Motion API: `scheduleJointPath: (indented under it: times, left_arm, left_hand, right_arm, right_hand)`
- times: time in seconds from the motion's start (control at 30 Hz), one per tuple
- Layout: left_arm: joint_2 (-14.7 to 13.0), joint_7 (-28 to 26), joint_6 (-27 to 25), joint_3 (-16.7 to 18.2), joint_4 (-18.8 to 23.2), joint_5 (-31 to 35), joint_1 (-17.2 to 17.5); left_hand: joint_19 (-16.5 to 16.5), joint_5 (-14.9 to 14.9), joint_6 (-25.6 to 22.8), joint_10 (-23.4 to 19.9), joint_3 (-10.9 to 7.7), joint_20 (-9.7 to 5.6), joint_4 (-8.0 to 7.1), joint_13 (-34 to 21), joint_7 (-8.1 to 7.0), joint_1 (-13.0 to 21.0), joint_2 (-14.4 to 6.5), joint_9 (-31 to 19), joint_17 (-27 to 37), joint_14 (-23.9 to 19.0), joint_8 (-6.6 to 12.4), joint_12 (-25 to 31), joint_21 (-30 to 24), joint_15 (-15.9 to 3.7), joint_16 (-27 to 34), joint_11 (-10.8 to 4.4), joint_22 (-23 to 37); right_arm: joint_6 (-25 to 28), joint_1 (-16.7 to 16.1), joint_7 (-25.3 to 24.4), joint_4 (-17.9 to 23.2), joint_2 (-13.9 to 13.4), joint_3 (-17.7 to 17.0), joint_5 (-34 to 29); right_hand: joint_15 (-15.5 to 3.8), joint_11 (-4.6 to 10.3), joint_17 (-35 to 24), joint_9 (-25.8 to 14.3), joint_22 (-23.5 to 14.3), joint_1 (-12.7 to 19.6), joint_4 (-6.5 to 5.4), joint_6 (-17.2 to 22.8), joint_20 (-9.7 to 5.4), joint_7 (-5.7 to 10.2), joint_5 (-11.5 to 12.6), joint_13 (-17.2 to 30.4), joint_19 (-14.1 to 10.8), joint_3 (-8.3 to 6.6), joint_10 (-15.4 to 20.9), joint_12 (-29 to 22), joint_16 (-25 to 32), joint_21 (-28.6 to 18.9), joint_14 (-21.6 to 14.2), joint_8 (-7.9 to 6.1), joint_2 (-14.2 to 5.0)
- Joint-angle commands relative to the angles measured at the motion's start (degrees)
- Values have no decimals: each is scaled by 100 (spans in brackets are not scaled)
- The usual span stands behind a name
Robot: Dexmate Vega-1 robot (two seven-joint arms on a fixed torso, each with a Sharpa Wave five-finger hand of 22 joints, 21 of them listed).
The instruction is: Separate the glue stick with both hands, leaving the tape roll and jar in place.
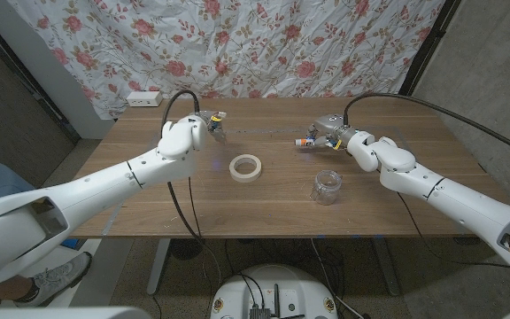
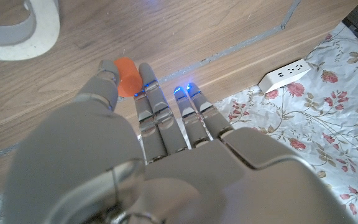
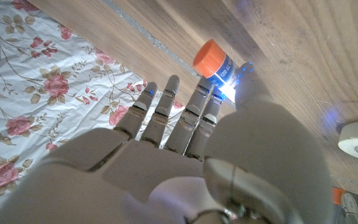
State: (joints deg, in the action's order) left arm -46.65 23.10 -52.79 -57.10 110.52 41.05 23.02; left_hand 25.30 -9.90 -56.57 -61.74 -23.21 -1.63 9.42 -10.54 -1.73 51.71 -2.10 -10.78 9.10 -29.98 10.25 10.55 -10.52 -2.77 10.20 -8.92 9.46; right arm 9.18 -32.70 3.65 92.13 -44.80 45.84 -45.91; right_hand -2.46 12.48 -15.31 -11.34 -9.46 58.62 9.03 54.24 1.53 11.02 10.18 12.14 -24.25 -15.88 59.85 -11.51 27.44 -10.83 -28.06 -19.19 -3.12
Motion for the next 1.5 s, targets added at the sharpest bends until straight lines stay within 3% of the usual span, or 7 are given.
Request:
scheduleJointPath:
  times: [0.03,0.33,1.5]
  left_arm:
    - [95,175,-66,-19,-144,468,160]
    - [156,328,-38,45,-248,580,245]
    - [351,722,70,82,-611,1067,418]
  left_hand:
    - [-18,-45,-20,233,24,-12,11,-9,-43,-62,4,-15,13,26,27,-13,-7,-180,-9,-210,10]
    - [-155,-49,143,459,64,-57,4,-11,-161,-120,12,-14,14,31,6,-38,23,-113,-4,-235,6]
    - [-198,-57,236,560,104,-54,0,-13,-164,-191,5,-16,15,103,37,6,11,-104,-15,-252,4]
  right_arm:
    - [47,-42,18,56,-25,2,10]
    - [51,-48,51,78,-38,24,-30]
    - [189,-63,-10,-188,52,166,-99]
  right_hand:
    - [-777,1,-26,-26,-13,5,-10,153,-12,194,31,26,-42,-9,-48,-7,-22,-7,-23,-9,-56]
    - [-770,-1,-30,-25,-13,-10,-15,128,-12,194,32,27,-45,-6,-68,-4,-28,-6,-24,6,-49]
    - [-782,-2,-27,-23,-13,-46,-18,51,-18,191,43,27,-69,-12,-111,-7,-61,-8,-59,54,-15]
